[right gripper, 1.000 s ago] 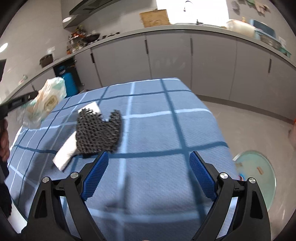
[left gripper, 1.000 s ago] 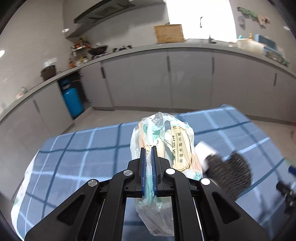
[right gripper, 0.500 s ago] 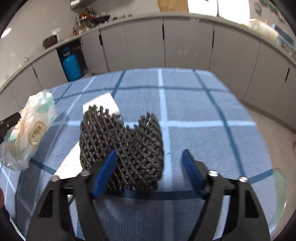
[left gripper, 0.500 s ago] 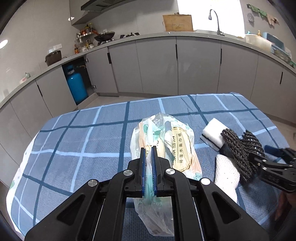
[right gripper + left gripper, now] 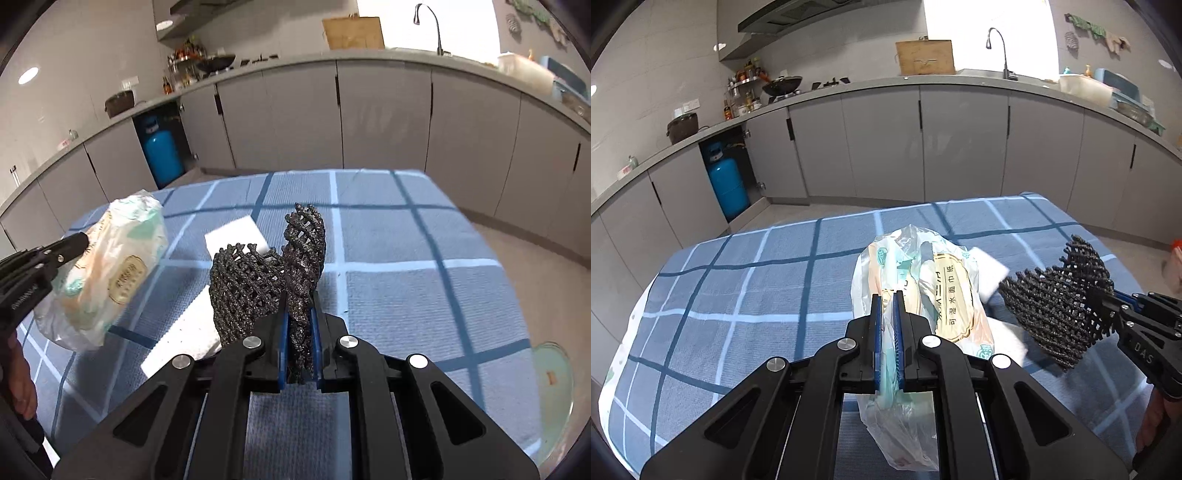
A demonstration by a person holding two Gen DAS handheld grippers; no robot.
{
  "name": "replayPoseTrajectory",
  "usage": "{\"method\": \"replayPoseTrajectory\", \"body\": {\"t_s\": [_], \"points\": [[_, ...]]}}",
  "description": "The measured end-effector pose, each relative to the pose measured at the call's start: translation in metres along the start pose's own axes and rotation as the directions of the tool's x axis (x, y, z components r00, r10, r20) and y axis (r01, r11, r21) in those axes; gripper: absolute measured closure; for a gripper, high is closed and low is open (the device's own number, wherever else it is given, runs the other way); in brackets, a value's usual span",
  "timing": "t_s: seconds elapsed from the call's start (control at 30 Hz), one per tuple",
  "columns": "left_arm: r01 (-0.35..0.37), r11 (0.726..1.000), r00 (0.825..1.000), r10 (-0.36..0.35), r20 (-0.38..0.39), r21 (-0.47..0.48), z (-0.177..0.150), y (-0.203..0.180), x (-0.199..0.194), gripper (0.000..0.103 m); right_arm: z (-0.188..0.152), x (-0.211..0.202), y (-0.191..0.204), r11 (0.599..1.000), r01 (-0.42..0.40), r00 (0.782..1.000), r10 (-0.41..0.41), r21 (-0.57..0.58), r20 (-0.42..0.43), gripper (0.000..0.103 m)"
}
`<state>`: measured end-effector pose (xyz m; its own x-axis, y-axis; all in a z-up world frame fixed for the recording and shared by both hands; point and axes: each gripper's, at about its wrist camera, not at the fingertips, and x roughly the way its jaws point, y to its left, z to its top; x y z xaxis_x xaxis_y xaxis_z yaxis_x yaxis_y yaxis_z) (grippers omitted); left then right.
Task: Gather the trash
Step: 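Grasp the white plastic bag with the left tool while the right tool grasps the black mesh scrubber, then carry the white bag and black scrubber over the basin and open both tools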
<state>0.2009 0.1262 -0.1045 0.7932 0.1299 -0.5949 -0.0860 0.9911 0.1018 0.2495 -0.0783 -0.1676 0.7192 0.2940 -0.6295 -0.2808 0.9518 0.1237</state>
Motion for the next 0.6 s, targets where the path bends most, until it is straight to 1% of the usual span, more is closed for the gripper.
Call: {"method": "replayPoseTrajectory", "body": {"t_s": [0.2,0.37,0.6], "points": [[0.006,0.999,1.000,-0.006,-0.001,0.033,0.002,-0.020,-0.003,0.096,0.001,-0.024,-0.008,1.000,0.010,0.999,-0.011,0.018,0.045,0.091],[0.019,0.998,1.000,-0.019,0.016,0.053,0.009,-0.032,-0.009,0.096,0.002,-0.042,-0.018,1.000,0.009,0.997,-0.011,0.025,0.077,0.091],[0.041,0.995,0.998,-0.045,0.041,0.087,0.017,-0.050,-0.018,0.096,-0.002,-0.061,-0.029,0.998,0.023,0.995,-0.028,0.051,0.099,0.091]]}}
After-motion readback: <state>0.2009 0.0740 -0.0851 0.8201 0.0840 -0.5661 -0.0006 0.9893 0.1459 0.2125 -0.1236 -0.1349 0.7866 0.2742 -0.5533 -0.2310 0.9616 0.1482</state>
